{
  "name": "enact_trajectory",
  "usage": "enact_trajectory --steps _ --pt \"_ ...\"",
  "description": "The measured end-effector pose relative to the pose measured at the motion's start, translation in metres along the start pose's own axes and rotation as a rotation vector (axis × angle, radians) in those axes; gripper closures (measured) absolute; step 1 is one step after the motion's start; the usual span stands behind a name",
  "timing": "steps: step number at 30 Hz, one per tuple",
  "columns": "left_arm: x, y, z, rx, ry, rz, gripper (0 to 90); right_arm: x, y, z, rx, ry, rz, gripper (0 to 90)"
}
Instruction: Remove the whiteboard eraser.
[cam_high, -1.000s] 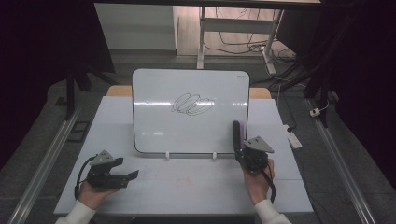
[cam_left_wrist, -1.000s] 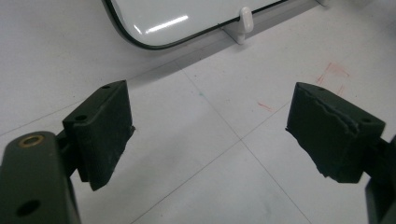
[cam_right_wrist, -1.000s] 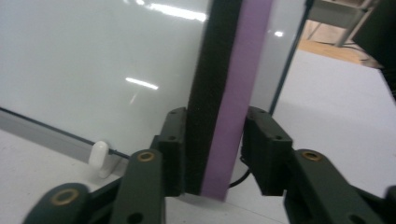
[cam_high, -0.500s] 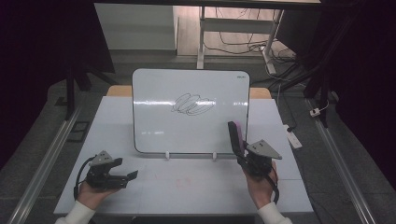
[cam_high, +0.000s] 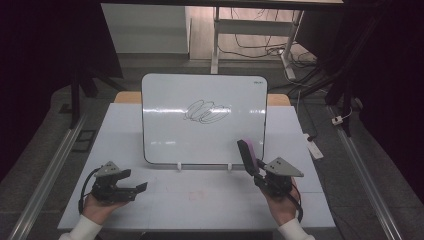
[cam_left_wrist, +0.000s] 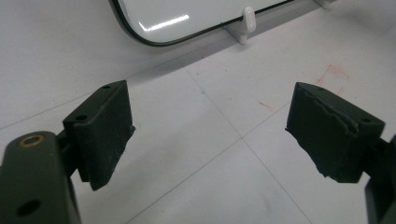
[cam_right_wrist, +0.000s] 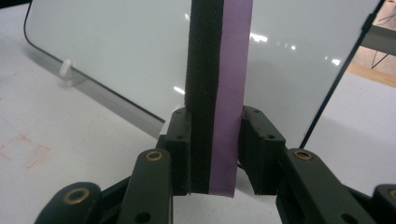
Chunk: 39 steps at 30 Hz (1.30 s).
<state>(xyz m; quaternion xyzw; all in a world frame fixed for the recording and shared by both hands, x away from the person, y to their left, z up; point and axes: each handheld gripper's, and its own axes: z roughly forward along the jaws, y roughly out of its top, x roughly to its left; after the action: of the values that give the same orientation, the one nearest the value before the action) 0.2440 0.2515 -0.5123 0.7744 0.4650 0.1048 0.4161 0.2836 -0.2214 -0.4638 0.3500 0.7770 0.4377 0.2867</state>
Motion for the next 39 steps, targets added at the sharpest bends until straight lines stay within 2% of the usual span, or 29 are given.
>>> enact_trajectory --steps 9,19,27,39 --pt "-0.004 0.006 0.002 -0.007 -0.030 -0.007 15.5 0.013 -0.001 0.002 0.007 0.058 -0.049 65.6" --pt "-0.017 0.027 0.007 -0.022 -0.094 0.007 15.5 0.034 0.000 0.009 0.029 0.117 -0.097 65.7" --pt "-0.034 0.048 0.015 -0.008 -0.144 0.049 15.4 0.046 0.000 0.013 0.040 0.150 -0.119 65.7" --pt "-0.064 0.082 0.038 0.018 -0.230 0.103 15.3 0.064 0.000 0.020 0.059 0.182 -0.155 65.7"
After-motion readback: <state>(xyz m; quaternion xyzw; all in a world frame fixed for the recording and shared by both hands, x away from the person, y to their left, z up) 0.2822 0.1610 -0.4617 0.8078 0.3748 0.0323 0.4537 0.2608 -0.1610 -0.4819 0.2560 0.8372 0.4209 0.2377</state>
